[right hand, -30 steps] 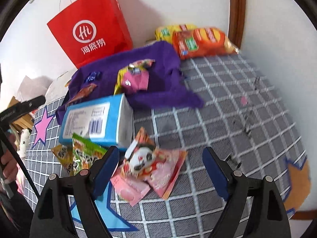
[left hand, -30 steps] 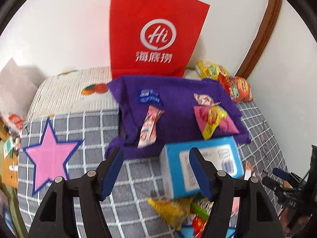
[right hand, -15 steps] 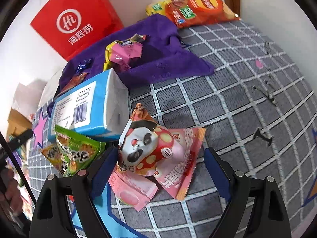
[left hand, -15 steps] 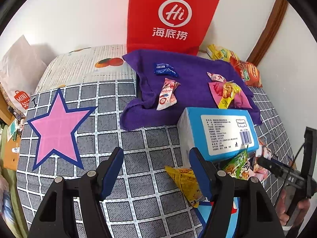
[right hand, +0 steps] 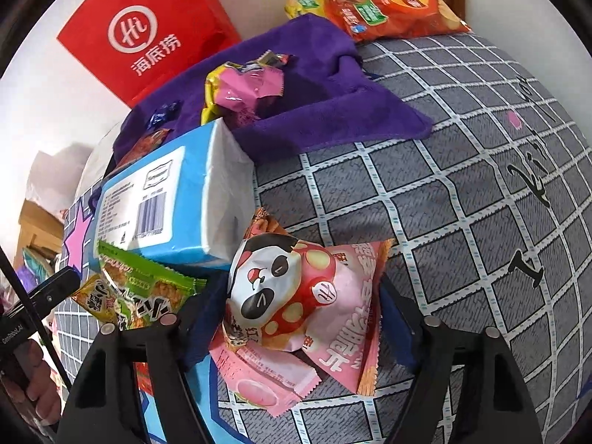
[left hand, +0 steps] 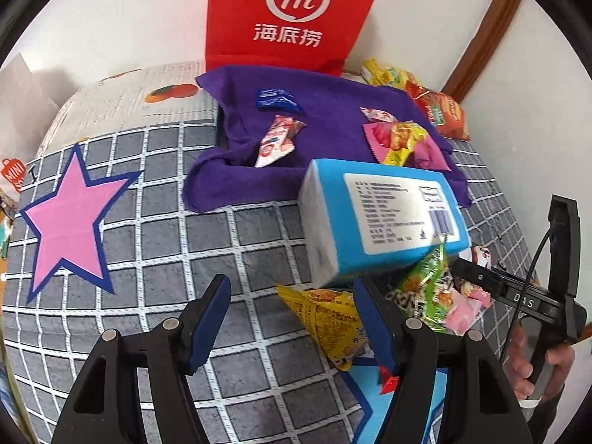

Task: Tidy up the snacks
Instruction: 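Grasp the panda-print pink candy bag with the right tool while the left tool reaches toward the yellow triangle bag, then grasp the yellow triangle bag with the left tool while the right tool lifts the panda bag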

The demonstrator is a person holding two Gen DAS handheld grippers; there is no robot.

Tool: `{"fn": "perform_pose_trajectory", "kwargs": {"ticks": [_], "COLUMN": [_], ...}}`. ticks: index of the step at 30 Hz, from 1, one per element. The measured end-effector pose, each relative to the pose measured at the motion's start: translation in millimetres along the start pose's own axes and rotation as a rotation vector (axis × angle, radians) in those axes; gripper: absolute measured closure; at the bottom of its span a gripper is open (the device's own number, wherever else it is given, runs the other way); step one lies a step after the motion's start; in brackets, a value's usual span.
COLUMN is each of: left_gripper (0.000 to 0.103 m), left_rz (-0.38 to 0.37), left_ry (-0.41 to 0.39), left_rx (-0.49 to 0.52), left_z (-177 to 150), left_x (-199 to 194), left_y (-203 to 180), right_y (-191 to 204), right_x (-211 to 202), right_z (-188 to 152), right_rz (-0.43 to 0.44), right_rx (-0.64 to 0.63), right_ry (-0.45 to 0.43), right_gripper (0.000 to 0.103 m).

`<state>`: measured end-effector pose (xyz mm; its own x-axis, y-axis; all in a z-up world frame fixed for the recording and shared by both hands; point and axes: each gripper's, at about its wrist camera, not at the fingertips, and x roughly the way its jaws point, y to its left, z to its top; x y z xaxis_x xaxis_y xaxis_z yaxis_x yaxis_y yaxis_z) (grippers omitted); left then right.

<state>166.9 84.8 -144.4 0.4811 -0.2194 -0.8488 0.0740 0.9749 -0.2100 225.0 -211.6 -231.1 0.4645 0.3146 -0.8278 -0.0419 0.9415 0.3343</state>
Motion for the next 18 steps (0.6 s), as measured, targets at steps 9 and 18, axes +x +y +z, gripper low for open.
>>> {"fn": "perform_pose_trajectory", "kwargs": {"ticks": [9, 18], "left_gripper": [0.036, 0.037], "left_rz": [-0.040, -0.056], "left_ry": [-0.042, 0.005], "left_rx": [0.015, 0.021], "left_z": [-4, -19], "left_x": [-17, 8], "left_y": [-7, -18], "right_y": [-4, -17], "right_x": [-26, -48], "right_z": [0, -5], "right_rz": [0.009, 0.014], "right_rx": [-0.013, 0.003], "right_ry": [-0.068, -0.105], "right_gripper": [0.032, 0.032]}}
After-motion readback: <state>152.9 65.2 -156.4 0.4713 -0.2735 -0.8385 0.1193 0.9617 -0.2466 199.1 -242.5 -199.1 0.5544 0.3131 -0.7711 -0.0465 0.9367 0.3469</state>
